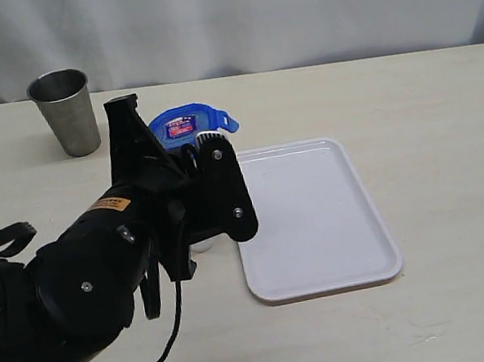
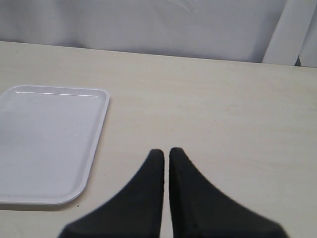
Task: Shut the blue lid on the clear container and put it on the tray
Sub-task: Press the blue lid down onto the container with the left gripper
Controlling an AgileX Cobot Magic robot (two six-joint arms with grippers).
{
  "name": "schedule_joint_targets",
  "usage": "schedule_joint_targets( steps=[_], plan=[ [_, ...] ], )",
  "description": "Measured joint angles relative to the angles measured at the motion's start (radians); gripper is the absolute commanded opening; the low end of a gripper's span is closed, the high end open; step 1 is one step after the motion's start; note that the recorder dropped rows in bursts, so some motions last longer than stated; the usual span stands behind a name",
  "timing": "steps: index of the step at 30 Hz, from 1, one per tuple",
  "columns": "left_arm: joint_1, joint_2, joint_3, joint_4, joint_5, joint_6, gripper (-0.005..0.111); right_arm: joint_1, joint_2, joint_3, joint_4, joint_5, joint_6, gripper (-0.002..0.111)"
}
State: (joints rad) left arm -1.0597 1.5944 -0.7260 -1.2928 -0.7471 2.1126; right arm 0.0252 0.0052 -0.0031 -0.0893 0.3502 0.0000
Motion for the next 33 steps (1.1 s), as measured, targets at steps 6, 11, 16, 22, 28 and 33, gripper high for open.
schedule_joint_targets(
  steps=[6,11,16,22,28,33],
  plan=[
    [0.000,0.000,0.000,-0.006,0.005,0.000,0.000,0.000,0.000,0.000,0.000,0.000,0.000,0.004],
    [0.000,0.000,0.001,-0.027,0.005,0.000,0.000,0.000,0.000,0.000,0.000,0.000,0.000,0.004],
    [0.000,0.000,0.001,-0.048,0.005,0.000,0.000,0.000,0.000,0.000,0.000,0.000,0.000,0.004],
    [0.000,0.000,0.001,-0.056,0.007,0.000,0.000,0.000,0.000,0.000,0.000,0.000,0.000,0.004],
    [0.000,0.000,0.001,-0.058,0.028,0.000,0.000,0.000,0.000,0.000,0.000,0.000,0.000,0.004],
    [0.000,0.000,0.001,-0.058,0.028,0.000,0.000,0.000,0.000,0.000,0.000,0.000,0.000,0.004]
  ],
)
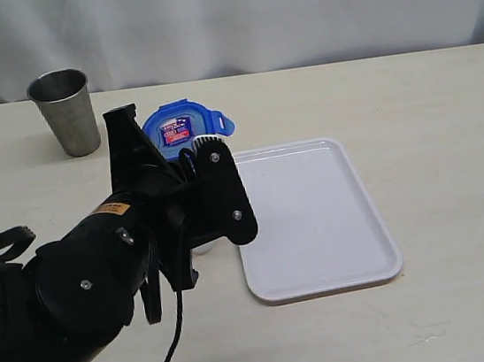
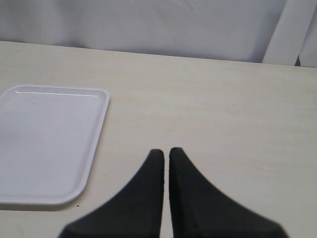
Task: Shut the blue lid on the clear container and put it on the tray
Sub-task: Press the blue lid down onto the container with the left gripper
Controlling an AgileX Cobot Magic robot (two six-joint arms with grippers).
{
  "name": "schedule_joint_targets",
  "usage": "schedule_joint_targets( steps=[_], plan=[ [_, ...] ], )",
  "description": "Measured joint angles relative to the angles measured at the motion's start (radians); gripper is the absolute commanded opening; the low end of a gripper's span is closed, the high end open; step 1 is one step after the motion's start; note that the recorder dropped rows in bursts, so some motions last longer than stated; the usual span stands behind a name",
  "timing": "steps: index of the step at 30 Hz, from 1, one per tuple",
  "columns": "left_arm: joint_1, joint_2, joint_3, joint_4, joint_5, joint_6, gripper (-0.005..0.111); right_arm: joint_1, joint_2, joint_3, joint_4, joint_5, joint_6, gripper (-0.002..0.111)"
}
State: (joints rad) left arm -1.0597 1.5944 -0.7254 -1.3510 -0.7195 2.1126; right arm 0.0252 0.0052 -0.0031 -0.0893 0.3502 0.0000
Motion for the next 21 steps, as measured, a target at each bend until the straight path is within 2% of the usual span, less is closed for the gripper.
schedule_joint_targets(
  steps=[7,15,21],
  plan=[
    [0.000,0.000,0.000,0.000,0.000,0.000,0.003,0.000,0.000,0.000,0.000,0.000,0.000,0.004],
    [0.000,0.000,0.000,-0.017,0.002,0.000,0.038,0.000,0.000,0.000,0.000,0.000,0.000,0.004],
    [0.000,0.000,0.000,-0.034,-0.014,0.000,0.048,0.000,0.000,0.000,0.000,0.000,0.000,0.004]
  ],
)
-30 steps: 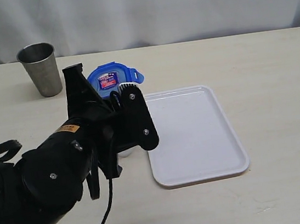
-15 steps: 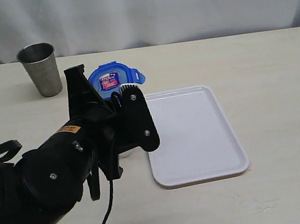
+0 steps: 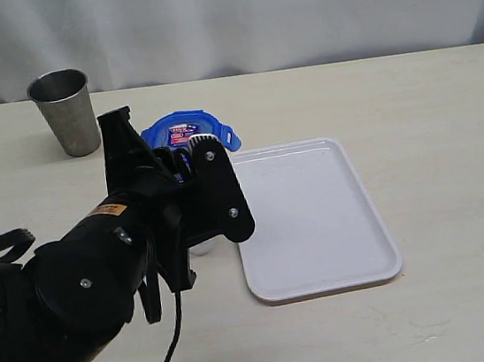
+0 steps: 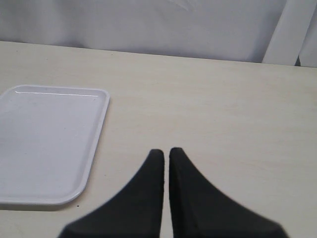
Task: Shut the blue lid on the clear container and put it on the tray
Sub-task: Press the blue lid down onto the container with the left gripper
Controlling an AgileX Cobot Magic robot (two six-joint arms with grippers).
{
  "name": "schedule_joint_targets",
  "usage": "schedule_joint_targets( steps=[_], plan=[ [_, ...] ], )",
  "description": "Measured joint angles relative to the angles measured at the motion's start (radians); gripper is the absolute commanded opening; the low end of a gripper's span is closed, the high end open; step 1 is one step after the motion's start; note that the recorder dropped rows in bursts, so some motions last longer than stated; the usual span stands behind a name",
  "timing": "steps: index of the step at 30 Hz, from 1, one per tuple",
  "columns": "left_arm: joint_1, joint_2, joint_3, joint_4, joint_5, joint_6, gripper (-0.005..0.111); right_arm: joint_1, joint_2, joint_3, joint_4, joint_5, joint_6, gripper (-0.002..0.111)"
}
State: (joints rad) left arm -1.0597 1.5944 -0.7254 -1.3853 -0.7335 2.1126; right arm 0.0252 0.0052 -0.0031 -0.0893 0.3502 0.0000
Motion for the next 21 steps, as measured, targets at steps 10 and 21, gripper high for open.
schedule_joint_targets(
  steps=[10,21],
  plan=[
    [0.000,-0.002,0.000,-0.032,-0.047,0.000,0.052,0.000,0.000,0.000,0.000,0.000,0.000,0.004],
    [0.000,-0.025,0.000,-0.088,-0.038,-0.052,0.052,0.000,0.000,0.000,0.000,0.000,0.000,0.004]
  ],
)
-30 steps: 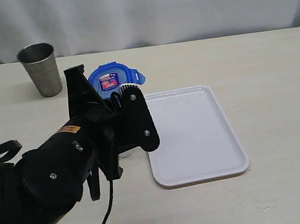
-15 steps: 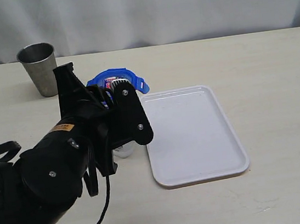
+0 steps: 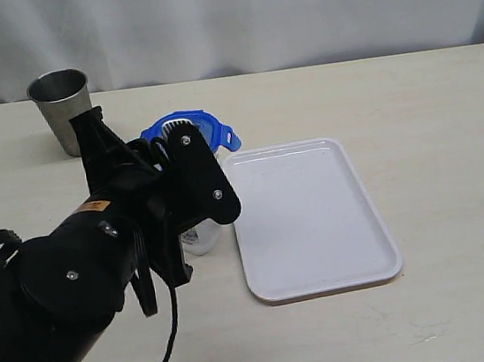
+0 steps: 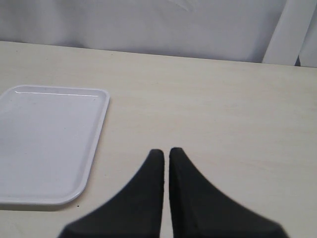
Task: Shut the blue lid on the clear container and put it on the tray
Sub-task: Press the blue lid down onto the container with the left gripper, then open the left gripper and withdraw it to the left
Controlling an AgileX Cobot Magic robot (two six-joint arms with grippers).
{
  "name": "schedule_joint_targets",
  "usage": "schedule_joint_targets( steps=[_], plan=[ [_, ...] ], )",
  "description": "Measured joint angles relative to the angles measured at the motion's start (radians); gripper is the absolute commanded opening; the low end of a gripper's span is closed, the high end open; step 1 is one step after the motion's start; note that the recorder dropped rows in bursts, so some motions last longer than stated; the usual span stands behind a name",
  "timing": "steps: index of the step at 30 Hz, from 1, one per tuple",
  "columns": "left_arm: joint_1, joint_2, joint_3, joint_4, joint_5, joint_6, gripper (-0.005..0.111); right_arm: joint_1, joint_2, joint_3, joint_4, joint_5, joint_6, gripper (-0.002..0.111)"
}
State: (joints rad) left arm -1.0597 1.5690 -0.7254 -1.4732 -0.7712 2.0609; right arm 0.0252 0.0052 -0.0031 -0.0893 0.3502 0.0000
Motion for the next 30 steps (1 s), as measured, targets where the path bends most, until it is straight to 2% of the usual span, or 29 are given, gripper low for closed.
schedule_joint_targets(
  steps=[10,13,16,19,20,21,22,23,24,25,26,27,29,30],
  plan=[
    [0.000,-0.052,0.002,-0.181,0.028,-0.028,0.051,0.000,0.000,0.000,0.000,0.000,0.000,0.004],
    [0.000,-0.124,0.002,-0.211,0.030,-0.114,0.049,0.000,0.000,0.000,0.000,0.000,0.000,0.004],
    [0.000,-0.188,0.002,-0.213,0.032,-0.228,0.037,0.000,0.000,0.000,0.000,0.000,0.000,0.004],
    [0.019,-0.271,0.002,-0.221,0.125,-0.363,0.014,0.000,0.000,0.000,0.000,0.000,0.000,0.004],
    [0.059,-0.299,-0.007,-0.246,0.234,-0.384,0.009,0.000,0.000,0.000,0.000,0.000,0.000,0.004],
    [0.080,-0.304,-0.012,-0.257,0.278,-0.384,0.000,0.000,0.000,0.000,0.000,0.000,0.000,0.004],
    [0.142,-0.313,-0.032,-0.264,0.381,-0.367,0.000,0.000,0.000,0.000,0.000,0.000,0.000,0.004],
    [0.170,-0.313,-0.039,-0.264,0.424,-0.361,0.000,0.000,0.000,0.000,0.000,0.000,0.000,0.004],
    [0.254,-0.315,-0.049,-0.266,0.569,-0.356,0.000,0.000,0.000,0.000,0.000,0.000,0.000,0.004],
    [0.303,-0.315,-0.051,-0.271,0.642,-0.356,0.000,0.000,0.000,0.000,0.000,0.000,0.000,0.004],
    [0.405,-0.315,-0.053,-0.273,0.832,-0.358,0.000,0.000,0.000,0.000,0.000,0.000,0.000,0.004],
    [0.480,-0.315,-0.055,-0.273,0.972,-0.363,0.000,0.000,0.000,0.000,0.000,0.000,0.000,0.004],
    [0.640,-0.315,-0.061,-0.273,1.165,-0.373,0.000,0.000,0.000,0.000,0.000,0.000,0.000,0.004],
    [0.700,-0.315,-0.061,-0.273,1.226,-0.359,0.000,0.000,0.000,0.000,0.000,0.000,0.000,0.004]
  ],
)
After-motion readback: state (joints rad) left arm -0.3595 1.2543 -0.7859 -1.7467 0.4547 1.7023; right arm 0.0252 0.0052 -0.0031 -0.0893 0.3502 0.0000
